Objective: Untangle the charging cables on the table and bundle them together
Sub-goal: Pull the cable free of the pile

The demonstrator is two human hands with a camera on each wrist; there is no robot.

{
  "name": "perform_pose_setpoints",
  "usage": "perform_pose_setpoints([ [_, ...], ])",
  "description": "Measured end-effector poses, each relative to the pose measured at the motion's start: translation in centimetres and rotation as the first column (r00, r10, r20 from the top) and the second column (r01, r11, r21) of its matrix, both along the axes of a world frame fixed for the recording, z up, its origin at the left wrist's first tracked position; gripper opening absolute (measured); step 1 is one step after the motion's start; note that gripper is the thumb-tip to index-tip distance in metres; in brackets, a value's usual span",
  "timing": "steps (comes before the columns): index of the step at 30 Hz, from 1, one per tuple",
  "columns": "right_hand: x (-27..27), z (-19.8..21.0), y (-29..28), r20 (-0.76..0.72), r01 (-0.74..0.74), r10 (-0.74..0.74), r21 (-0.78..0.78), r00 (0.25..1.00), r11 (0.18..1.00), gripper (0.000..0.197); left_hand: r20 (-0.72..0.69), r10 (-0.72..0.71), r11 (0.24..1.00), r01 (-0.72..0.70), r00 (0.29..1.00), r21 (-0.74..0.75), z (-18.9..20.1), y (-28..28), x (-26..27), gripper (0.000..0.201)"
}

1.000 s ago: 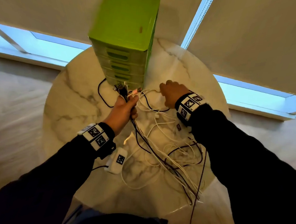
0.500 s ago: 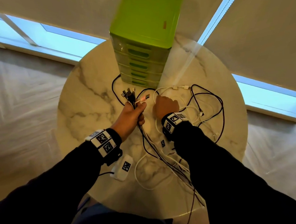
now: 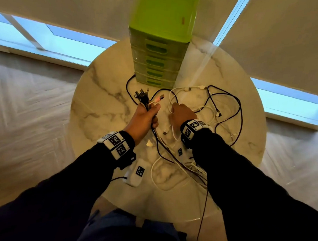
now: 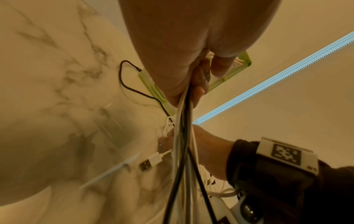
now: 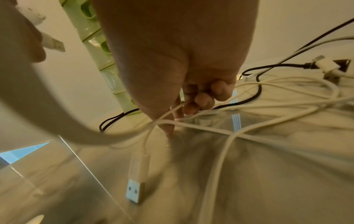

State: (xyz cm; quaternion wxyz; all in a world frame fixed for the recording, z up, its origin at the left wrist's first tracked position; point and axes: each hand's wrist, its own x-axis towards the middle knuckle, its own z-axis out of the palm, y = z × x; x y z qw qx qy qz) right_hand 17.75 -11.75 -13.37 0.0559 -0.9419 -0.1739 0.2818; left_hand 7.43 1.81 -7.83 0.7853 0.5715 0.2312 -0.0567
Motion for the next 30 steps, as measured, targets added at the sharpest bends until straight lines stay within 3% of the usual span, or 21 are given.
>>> perform_pose_setpoints([
  [3,-1.2,-0.2,0.1,0.099,-0.102,0.120,-0.174,0.988,0.980,0.034,-0.007,0.007,1.000,-0.007,1.000,-0.005,-0.4,0.3,-0.9,0.027],
  [5,-2.2,0.6,-0.3,0.186,-0.166,0.198,-0.171,0.963,0.971,0.035,-0.008,0.017,1.000,-0.017,1.000,-0.009,-0.5,0.4,-1.4,0.026],
  [9,-3.3,5.1,-1.4,0.233,-0.051,0.024,0.113,0.972,0.992,0.047,0.005,0.026,0.998,-0.026,1.000,-0.054,0.2,0.1,-1.8,0.023],
  [10,-3.5,6.6,-2.1,0.190,-0.018,-0.021,0.201,0.982,0.979,0.055,0.011,0.025,0.997,-0.024,1.000,-0.078,0.6,-0.2,-1.9,0.020],
  [12,-4.0,8.2,-3.1,-0.048,0.063,-0.048,0.402,0.998,0.914,0.051,-0.013,0.039,0.988,-0.040,0.999,-0.151,0.7,-0.3,-2.2,0.015],
  [15,-5.8,10.4,-4.7,-0.322,0.138,0.010,0.432,0.947,0.891,0.032,-0.032,0.067,0.958,-0.073,0.997,-0.278,1.5,-0.5,-2.6,0.015],
  [17,-7.0,10.6,-5.5,-0.401,0.179,0.013,0.438,0.916,0.881,0.023,-0.072,0.089,0.934,-0.108,0.993,-0.340,1.9,-0.5,-2.5,0.025],
  [19,-8.6,10.5,-6.3,-0.415,0.271,-0.032,0.534,0.909,0.801,0.016,-0.105,0.096,0.906,-0.131,0.990,-0.403,2.6,-0.8,-2.5,0.027],
  [21,-9.9,10.9,-6.9,-0.306,0.283,-0.086,0.689,0.948,0.668,0.014,-0.124,0.099,0.899,-0.142,0.987,-0.415,3.1,-1.1,-2.5,0.028],
  [23,-11.1,12.1,-7.2,-0.146,0.180,-0.106,0.795,0.984,0.579,0.010,-0.133,0.094,0.900,-0.142,0.987,-0.412,3.6,-1.5,-2.6,0.025],
  [27,-13.1,14.4,-7.0,0.063,-0.052,0.009,0.735,0.998,0.676,0.009,-0.104,0.069,0.899,-0.107,0.992,-0.425,4.5,-2.5,-3.0,0.019],
  [30,-13.9,14.1,-7.1,0.097,-0.083,0.021,0.695,0.995,0.715,0.005,-0.015,0.093,0.862,-0.088,0.996,-0.499,5.1,-3.6,-3.5,0.015],
])
